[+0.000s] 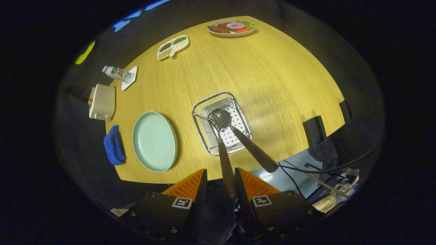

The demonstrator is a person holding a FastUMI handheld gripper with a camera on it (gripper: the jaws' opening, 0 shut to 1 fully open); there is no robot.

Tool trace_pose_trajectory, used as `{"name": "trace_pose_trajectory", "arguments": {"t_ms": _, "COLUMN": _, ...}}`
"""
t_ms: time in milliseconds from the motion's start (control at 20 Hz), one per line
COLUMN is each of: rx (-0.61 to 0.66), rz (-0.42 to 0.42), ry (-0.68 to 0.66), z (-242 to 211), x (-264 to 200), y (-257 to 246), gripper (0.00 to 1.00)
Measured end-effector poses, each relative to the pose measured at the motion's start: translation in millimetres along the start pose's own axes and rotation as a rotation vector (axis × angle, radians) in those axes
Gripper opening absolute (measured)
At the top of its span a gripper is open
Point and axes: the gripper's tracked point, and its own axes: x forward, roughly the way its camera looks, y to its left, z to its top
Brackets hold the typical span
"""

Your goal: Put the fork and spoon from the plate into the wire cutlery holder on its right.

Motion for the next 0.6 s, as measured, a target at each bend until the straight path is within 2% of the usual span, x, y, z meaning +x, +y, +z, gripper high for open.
{"name": "trace_pose_trajectory", "arguments": {"t_ms": 600, "rx": 0.026, "rz": 0.020, "ry": -0.041, "z": -7, "x": -14, "y": 4, "gripper": 0.49}}
